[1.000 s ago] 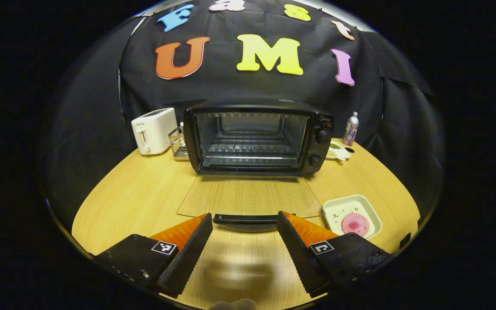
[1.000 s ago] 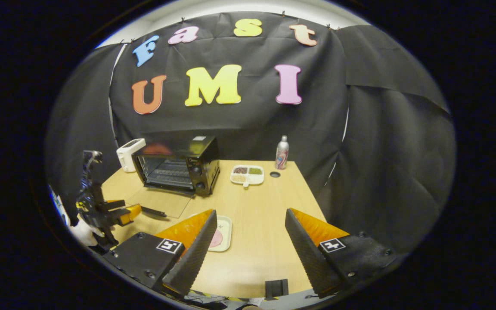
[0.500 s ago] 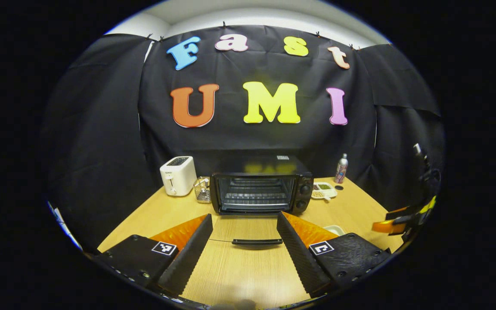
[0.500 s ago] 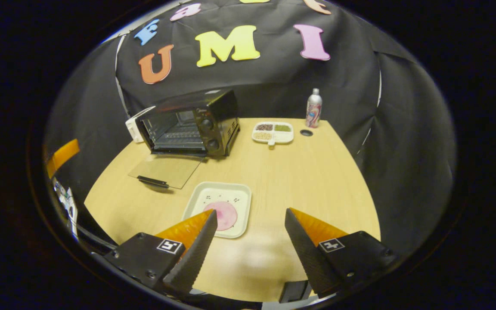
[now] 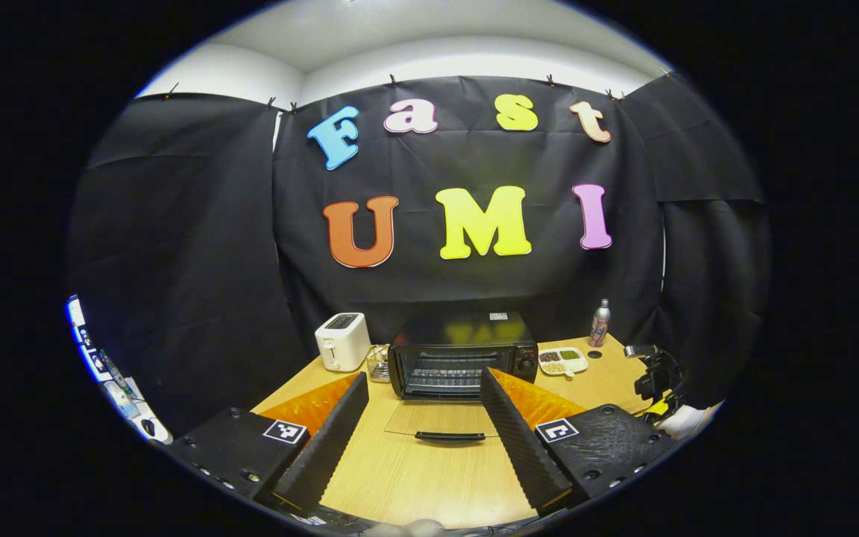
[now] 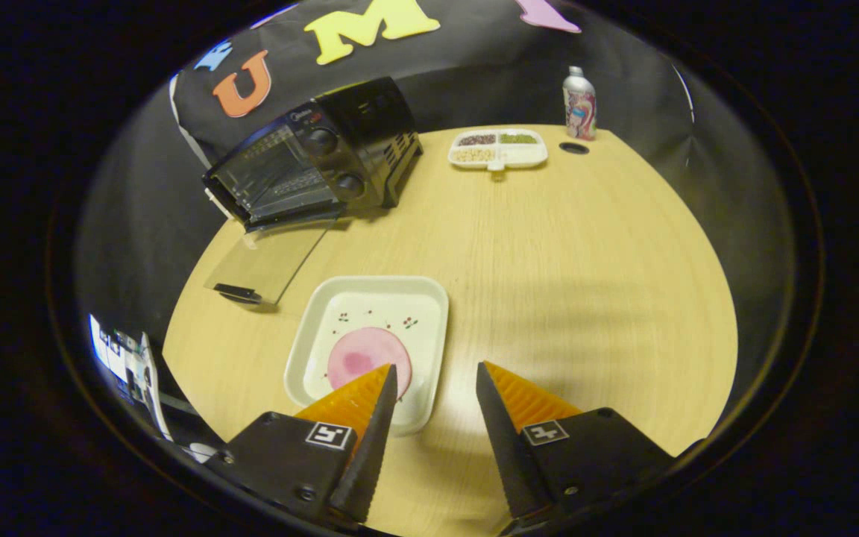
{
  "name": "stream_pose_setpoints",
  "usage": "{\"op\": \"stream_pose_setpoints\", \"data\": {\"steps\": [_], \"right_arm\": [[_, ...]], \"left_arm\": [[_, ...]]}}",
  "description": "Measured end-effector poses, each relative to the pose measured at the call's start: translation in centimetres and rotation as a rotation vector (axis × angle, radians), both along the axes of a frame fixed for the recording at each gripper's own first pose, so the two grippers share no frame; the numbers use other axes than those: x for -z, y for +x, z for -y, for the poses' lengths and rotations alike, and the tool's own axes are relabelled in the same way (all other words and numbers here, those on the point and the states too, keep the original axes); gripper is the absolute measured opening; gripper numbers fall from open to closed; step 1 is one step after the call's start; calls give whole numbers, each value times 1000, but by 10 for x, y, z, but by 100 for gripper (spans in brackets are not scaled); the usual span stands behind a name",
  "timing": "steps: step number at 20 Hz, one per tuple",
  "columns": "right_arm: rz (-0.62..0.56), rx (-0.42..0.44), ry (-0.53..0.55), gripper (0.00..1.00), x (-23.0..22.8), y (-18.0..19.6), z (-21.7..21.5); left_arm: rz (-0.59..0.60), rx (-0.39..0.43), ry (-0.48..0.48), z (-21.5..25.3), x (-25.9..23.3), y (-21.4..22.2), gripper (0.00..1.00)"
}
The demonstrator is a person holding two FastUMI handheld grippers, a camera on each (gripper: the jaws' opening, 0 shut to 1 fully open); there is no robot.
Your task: Open the electric oven with the left hand, put the food in, and close the electric oven.
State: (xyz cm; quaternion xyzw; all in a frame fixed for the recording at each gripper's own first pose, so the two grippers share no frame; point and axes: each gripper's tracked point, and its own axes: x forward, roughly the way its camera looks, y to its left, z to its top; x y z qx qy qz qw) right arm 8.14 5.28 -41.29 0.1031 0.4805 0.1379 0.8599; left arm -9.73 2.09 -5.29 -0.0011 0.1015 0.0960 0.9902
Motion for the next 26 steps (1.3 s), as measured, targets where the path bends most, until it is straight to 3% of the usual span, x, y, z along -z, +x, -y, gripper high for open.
{"op": "stream_pose_setpoints", "data": {"steps": [2, 5, 10, 11, 17, 21, 26], "right_arm": [[-60, 11, 33, 52, 6, 6, -4], [-118, 31, 28, 25, 12, 12, -5], [-228, 19, -47, 4, 16, 19, 0], [-238, 20, -40, 10, 14, 21, 0], [-293, 4, 110, 2, 13, 23, 0], [-317, 74, 333, 2, 5, 21, -7], [-219, 142, 415, 1, -21, 21, -1]], "left_arm": [[11, -26, -15, 10, -8, -2, 96], [13, -55, -17, 15, -12, -6, 97], [3, -129, -6, 11, -10, -19, 97], [-1, -139, -5, 11, -8, -20, 97], [16, -209, -49, 14, -5, -26, 97], [7, -188, -30, 12, -9, -24, 97], [14, -146, -49, 9, -16, -8, 97]]}}
